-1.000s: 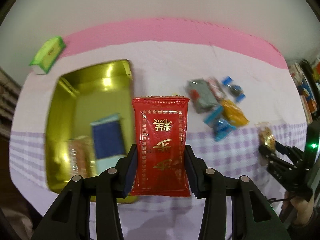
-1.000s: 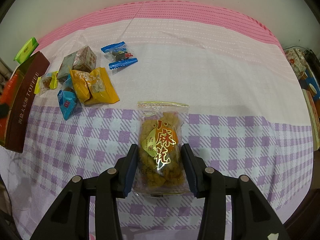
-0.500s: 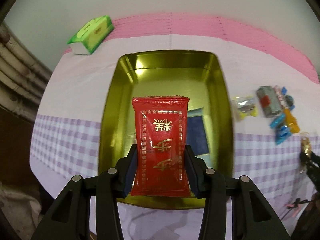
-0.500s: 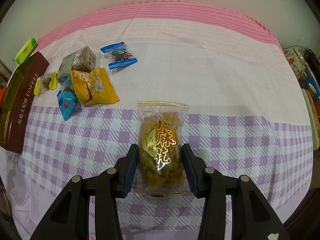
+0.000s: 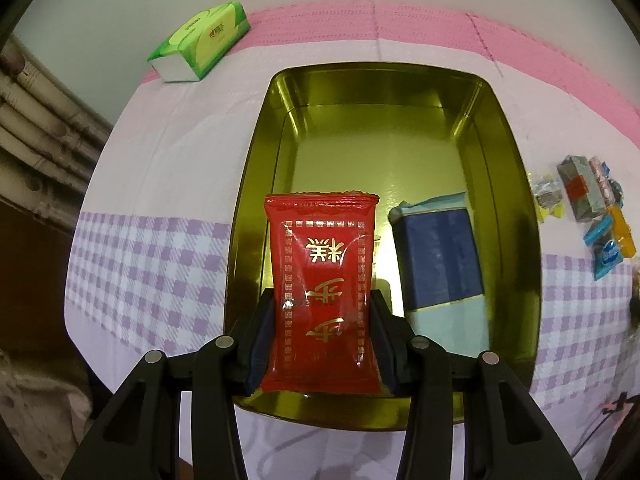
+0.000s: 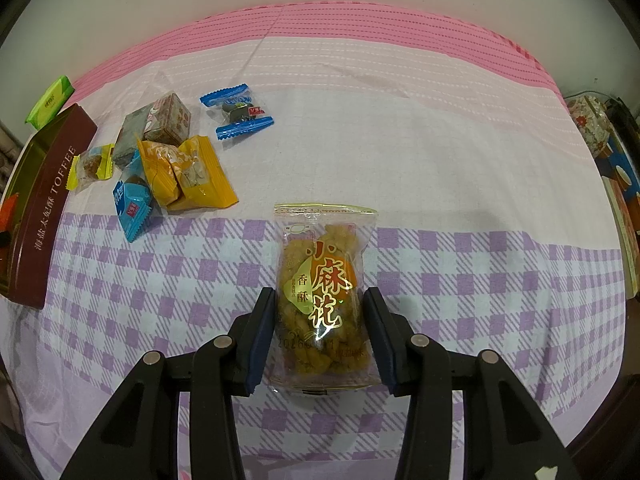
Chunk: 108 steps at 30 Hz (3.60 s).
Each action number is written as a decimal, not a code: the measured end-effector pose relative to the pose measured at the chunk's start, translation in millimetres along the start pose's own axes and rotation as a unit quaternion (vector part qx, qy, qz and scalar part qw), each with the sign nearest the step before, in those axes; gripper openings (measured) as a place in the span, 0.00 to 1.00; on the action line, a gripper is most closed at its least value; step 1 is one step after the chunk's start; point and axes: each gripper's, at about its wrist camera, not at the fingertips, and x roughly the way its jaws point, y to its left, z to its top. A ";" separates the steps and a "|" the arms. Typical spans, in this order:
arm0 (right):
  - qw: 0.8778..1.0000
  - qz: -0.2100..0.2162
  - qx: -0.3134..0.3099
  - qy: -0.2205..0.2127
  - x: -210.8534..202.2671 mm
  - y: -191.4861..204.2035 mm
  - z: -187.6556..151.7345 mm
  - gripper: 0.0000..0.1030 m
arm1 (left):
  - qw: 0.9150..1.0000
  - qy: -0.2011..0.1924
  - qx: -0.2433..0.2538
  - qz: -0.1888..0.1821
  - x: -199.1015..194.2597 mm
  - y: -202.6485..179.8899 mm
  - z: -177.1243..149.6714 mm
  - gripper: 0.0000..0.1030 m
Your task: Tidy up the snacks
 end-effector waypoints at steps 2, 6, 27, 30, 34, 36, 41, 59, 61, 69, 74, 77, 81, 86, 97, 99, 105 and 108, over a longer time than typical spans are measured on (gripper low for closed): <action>1.000 -0.001 0.001 0.000 0.4 -0.1 1.0 0.42 | 1.000 0.000 0.005 0.005 2.6 0.5 -0.5 0.44; 1.000 -0.003 0.002 0.000 1.3 1.2 2.3 0.42 | 1.000 0.005 0.006 0.008 8.7 2.9 -2.2 0.44; 1.000 -0.012 0.008 0.005 5.2 6.2 9.3 0.45 | 1.000 -0.019 0.006 -0.001 5.0 11.2 -10.4 0.47; 1.000 -0.013 0.011 0.005 5.8 7.7 10.6 0.45 | 0.999 -0.035 0.004 0.002 -1.0 12.9 -12.2 0.49; 1.000 -0.016 0.017 0.006 5.5 8.3 11.5 0.45 | 0.998 -0.062 -0.002 -0.002 -11.9 15.7 -16.6 0.50; 1.000 -0.019 0.022 0.006 5.6 8.8 10.0 0.44 | 0.997 -0.076 -0.006 -0.004 -17.3 17.2 -18.7 0.51; 0.999 -0.033 0.029 0.007 2.8 13.0 7.5 0.37 | 0.993 -0.119 -0.008 0.006 -28.2 21.2 -24.8 0.60; 0.997 -0.032 0.008 -0.063 -73.0 80.2 -20.7 0.36 | 0.984 -0.148 -0.099 -0.013 -37.1 70.0 -28.8 0.65; 0.997 -0.009 -0.006 -0.071 -82.2 101.3 -21.5 0.36 | 0.982 -0.151 -0.113 -0.009 -37.7 77.2 -29.9 0.65; 0.991 0.087 -0.075 -0.067 -96.0 197.8 -22.1 0.36 | 0.979 -0.148 -0.138 0.016 -37.2 96.8 -41.9 0.66; 0.984 0.131 -0.110 -0.055 -94.8 248.8 -35.9 0.36 | 0.978 -0.135 -0.155 0.021 -31.8 106.8 -47.3 0.66; 0.981 0.147 -0.123 -0.042 -91.6 264.5 -46.1 0.36 | 0.977 -0.137 -0.162 0.022 -31.7 110.0 -48.4 0.66; 0.979 0.156 -0.132 -0.021 -84.9 274.2 -67.3 0.36 | 0.976 -0.138 -0.165 0.026 -31.9 111.2 -49.2 0.66; 0.979 0.158 -0.131 -0.002 -81.4 266.4 -89.2 0.36 | 0.977 -0.136 -0.165 0.027 -30.9 111.5 -49.5 0.66; 0.980 0.151 -0.131 0.012 -89.9 248.9 -132.4 0.36 | 0.977 -0.128 -0.170 0.023 -26.9 113.5 -49.7 0.66; 0.980 0.151 -0.132 0.015 -90.2 249.6 -132.6 0.36 | 0.977 -0.127 -0.170 0.024 -26.3 113.2 -49.9 0.66; 0.979 0.149 -0.135 0.019 -93.1 241.4 -139.0 0.36 | 0.977 -0.127 -0.168 0.023 -25.2 113.2 -49.7 0.66; 0.979 0.147 -0.141 0.016 -96.3 237.0 -146.7 0.36 | 0.977 -0.127 -0.168 0.021 -24.5 112.4 -50.1 0.66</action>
